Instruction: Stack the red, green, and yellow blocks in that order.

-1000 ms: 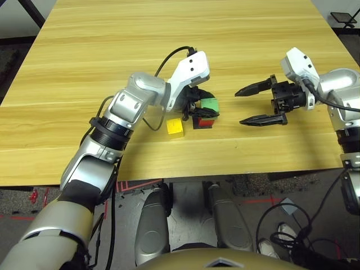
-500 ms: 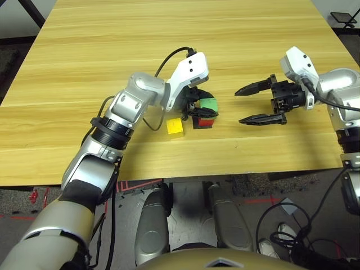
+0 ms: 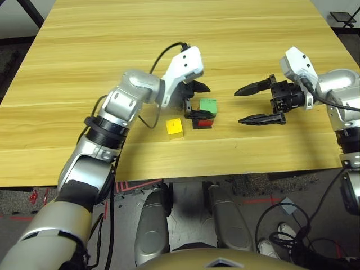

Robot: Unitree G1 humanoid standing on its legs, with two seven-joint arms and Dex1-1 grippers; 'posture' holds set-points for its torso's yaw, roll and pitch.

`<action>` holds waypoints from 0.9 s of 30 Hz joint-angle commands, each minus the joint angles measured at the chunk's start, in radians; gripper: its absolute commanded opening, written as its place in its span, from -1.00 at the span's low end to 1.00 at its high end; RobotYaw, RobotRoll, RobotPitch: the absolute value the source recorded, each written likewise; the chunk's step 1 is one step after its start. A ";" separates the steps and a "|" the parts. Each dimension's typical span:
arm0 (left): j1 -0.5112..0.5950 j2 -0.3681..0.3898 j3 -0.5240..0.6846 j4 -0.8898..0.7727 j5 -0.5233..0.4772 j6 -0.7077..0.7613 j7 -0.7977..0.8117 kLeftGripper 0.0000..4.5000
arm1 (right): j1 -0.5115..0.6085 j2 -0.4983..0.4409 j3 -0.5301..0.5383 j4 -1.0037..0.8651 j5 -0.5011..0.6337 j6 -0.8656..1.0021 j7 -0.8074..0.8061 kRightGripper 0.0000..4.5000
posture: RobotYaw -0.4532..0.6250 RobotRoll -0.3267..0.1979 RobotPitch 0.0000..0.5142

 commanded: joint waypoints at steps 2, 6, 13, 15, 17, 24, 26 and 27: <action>0.123 0.110 0.036 -0.180 -0.057 0.131 0.000 0.99 | -0.022 0.009 0.002 0.044 -0.004 -0.033 0.024 1.00 | 0.03 0.19 -0.11; 0.237 0.157 0.072 -0.281 -0.094 0.175 0.037 0.99 | -0.043 0.019 0.008 0.076 -0.012 -0.048 0.030 1.00 | 0.06 0.17 -0.13; 0.352 0.134 0.072 -0.322 -0.099 0.156 0.125 0.99 | -0.071 0.023 0.023 0.103 -0.013 -0.057 0.032 1.00 | 0.07 0.12 -0.13; 0.363 0.135 0.049 -0.311 -0.082 0.123 0.132 0.99 | -0.074 0.023 0.024 0.100 -0.010 -0.053 0.032 1.00 | 0.06 0.11 -0.13; 0.366 0.135 0.034 -0.294 -0.070 0.098 0.137 0.99 | -0.074 0.022 0.024 0.095 -0.009 -0.048 0.032 1.00 | 0.06 0.10 -0.12; 0.381 0.130 0.005 -0.202 -0.026 -0.023 0.135 0.99 | -0.066 0.013 0.013 0.071 -0.006 -0.024 0.032 1.00 | 0.02 0.07 -0.12; 0.387 0.124 0.008 -0.189 -0.024 -0.030 0.141 0.99 | -0.065 0.012 0.010 0.066 -0.007 -0.020 0.032 1.00 | 0.02 0.07 -0.12; 0.388 0.123 0.008 -0.182 -0.023 -0.034 0.142 0.99 | -0.064 0.012 0.008 0.064 -0.007 -0.018 0.031 1.00 | 0.02 0.07 -0.12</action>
